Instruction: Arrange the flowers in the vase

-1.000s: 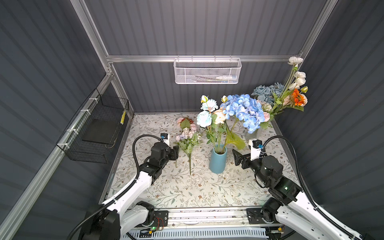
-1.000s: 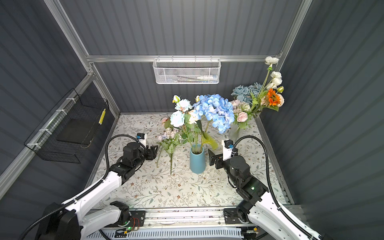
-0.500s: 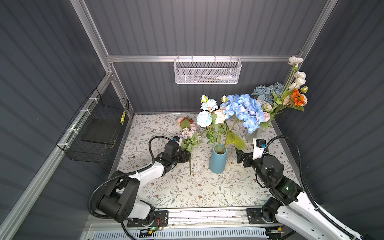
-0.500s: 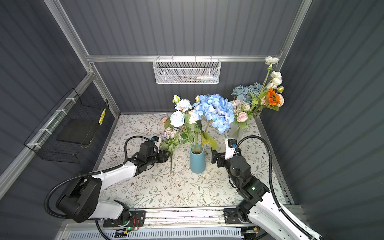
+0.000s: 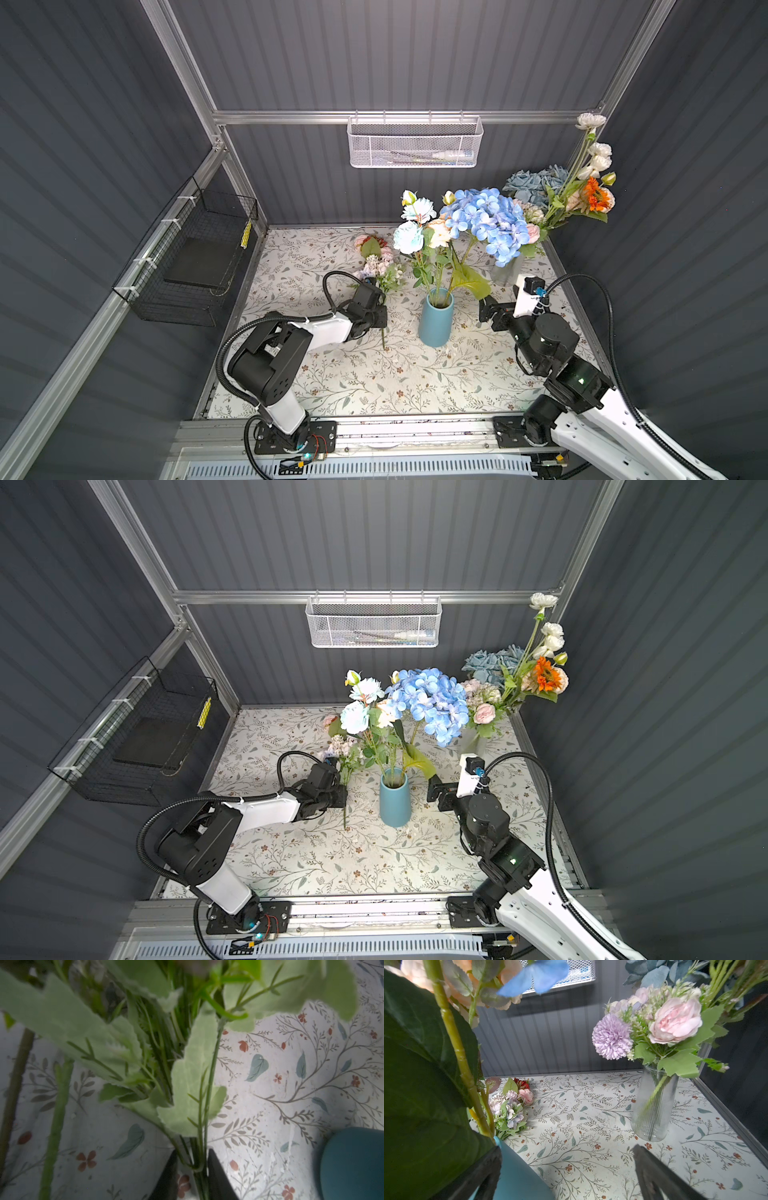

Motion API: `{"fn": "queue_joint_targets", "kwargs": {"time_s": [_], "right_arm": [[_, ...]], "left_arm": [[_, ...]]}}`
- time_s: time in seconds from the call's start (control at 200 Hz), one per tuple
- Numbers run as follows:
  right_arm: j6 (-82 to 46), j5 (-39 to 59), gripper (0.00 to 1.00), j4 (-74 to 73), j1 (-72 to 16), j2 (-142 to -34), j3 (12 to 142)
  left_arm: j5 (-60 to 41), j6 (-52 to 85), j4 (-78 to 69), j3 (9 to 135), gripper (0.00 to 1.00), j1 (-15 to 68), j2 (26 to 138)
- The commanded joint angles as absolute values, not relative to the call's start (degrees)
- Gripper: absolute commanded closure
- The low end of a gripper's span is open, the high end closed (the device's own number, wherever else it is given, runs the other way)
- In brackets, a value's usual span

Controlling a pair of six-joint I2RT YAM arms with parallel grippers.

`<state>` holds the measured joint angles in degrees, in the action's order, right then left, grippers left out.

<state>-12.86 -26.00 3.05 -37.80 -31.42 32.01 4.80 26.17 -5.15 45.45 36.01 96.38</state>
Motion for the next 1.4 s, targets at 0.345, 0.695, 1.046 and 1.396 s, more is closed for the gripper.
{"fn": "queue_joint_targets", "kwargs": {"time_s": [0.345, 0.695, 1.046, 1.396], "right_arm": [[-12.2, -27.8, 0.01, 1.0, -37.6, -30.6, 32.8], [-11.9, -27.9, 0.01, 1.1, -37.7, -30.0, 33.0], [-11.8, -27.7, 0.01, 1.3, -37.6, -29.6, 33.5], [-11.8, -27.7, 0.01, 0.8, -37.7, -30.1, 34.3]], "left_arm": [[14.6, 19.5, -3.6, 52.6, 0.99, 45.5, 99.2], [18.2, 18.0, -1.6, 56.9, 0.90, 48.5, 103.5], [18.3, 17.2, 1.7, 56.3, 0.38, 48.1, 94.3], [10.9, 16.1, 6.8, 54.2, 0.56, 35.8, 80.6]]}}
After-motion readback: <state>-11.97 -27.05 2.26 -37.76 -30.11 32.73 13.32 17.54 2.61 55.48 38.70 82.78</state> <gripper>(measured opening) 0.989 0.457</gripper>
